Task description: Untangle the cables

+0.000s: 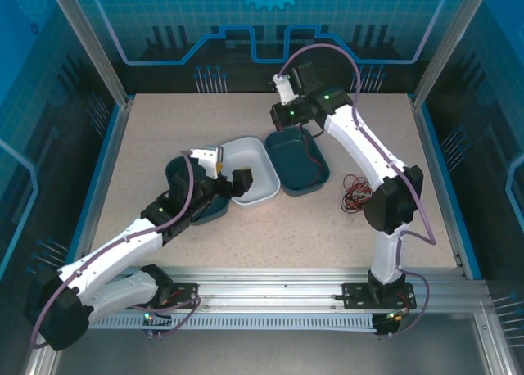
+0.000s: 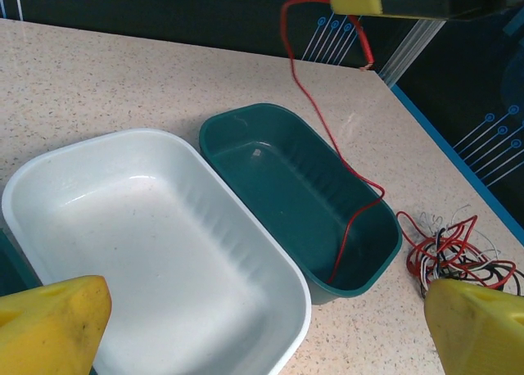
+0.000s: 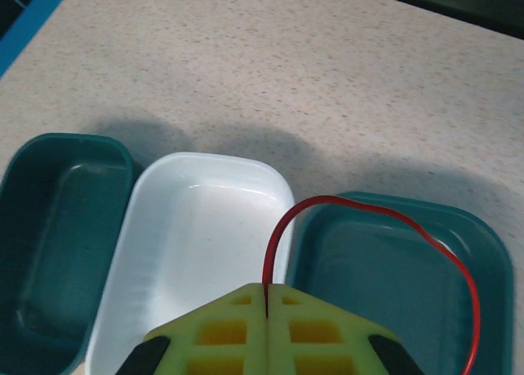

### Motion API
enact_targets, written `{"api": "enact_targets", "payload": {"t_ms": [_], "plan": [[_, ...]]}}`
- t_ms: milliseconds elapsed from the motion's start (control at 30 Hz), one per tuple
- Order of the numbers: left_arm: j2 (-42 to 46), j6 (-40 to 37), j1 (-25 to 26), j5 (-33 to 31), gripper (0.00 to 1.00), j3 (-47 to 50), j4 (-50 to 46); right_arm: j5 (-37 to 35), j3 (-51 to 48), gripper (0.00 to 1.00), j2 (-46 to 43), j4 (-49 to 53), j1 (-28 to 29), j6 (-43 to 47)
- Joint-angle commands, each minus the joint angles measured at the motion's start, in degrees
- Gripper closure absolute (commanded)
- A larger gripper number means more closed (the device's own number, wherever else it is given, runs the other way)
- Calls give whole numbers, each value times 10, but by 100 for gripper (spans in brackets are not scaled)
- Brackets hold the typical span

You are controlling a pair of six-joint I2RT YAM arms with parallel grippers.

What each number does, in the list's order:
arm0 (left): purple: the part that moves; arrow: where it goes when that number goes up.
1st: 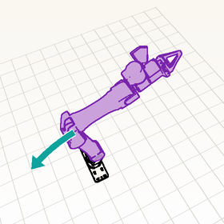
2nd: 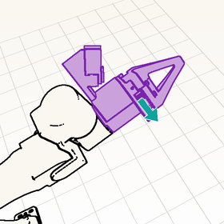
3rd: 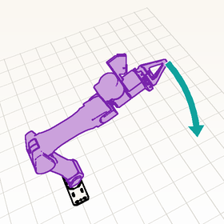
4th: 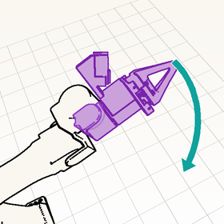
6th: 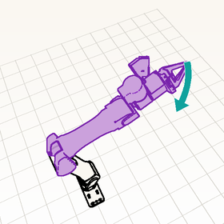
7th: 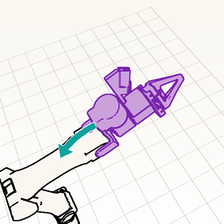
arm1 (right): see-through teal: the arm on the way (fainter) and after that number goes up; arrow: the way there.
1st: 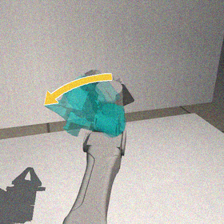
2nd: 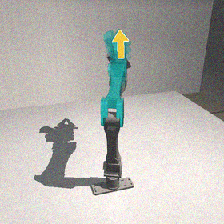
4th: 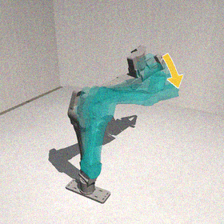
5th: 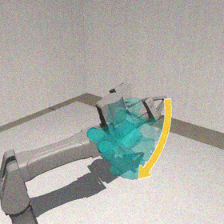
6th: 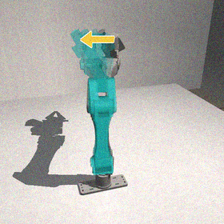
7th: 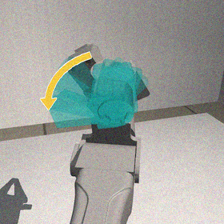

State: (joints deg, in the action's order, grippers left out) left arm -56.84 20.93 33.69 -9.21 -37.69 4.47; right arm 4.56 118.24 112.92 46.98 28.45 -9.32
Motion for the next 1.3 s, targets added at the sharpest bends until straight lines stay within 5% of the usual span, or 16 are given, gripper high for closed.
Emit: {"api": "enact_targets", "payload": {"t_ms": [0,233,533,1267], "plan": [[12,4,-3,-12,1,5,-5,60,32,100,26,-26,1,4],[13,0,-3,-17,1,5,-9,66,0,100,42,-51,-18,-30],[4,-4,-4,-19,1,2,-7,59,-172,100,-23,-99,-52,-88],[-1,17,-4,-9,1,-19,-41,-142,-303,98,-33,-46,-5,-110]]}}
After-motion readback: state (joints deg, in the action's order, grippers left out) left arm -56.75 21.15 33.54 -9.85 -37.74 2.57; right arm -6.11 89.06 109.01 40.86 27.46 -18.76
